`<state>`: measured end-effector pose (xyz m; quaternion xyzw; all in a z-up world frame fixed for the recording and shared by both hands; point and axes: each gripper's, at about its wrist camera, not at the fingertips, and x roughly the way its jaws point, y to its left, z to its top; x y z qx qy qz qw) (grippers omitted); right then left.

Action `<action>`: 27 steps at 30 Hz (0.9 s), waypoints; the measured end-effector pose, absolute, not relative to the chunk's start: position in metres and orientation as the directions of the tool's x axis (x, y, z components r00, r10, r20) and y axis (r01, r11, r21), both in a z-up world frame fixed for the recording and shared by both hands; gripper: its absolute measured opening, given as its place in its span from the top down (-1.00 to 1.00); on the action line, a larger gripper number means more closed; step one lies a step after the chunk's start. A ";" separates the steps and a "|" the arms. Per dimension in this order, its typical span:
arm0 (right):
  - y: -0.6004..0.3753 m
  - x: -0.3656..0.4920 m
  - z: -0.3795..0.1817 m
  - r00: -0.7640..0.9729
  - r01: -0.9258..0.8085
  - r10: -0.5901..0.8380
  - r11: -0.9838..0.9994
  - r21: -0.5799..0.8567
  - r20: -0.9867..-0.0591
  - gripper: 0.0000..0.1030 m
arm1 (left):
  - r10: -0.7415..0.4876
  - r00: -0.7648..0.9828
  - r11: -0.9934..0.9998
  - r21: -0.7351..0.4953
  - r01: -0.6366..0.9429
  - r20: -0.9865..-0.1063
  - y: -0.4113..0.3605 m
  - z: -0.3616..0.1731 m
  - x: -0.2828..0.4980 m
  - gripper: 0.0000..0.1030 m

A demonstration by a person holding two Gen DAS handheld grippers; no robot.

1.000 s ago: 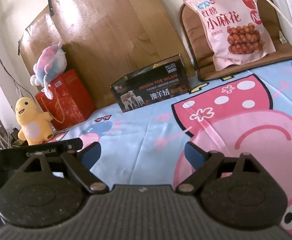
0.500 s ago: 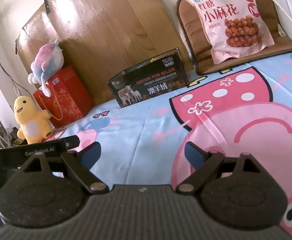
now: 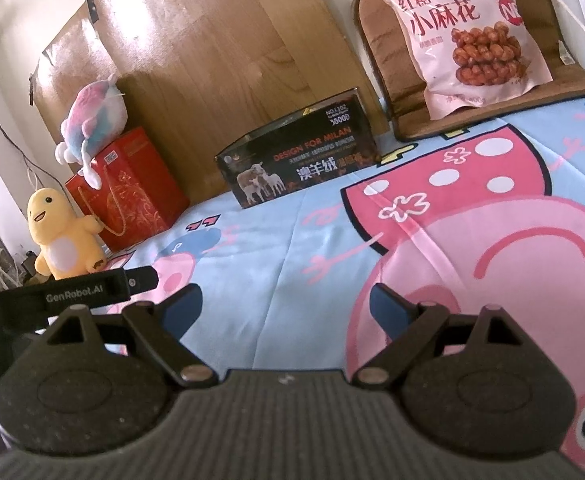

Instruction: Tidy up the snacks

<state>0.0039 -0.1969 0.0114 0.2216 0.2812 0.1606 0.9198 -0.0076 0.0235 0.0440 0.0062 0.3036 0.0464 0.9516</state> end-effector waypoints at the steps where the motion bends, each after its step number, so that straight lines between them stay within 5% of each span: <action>1: -0.197 0.004 0.011 0.789 -0.171 0.421 0.850 0.499 -0.447 -0.80 | 0.090 0.813 0.996 0.041 -0.081 -0.575 0.023 0.044 -0.008 -0.99; 27: -0.197 0.004 0.012 0.793 -0.170 0.417 0.852 0.495 -0.445 -0.80 | 0.112 0.815 0.993 0.033 -0.113 -0.569 0.027 0.047 -0.010 -0.99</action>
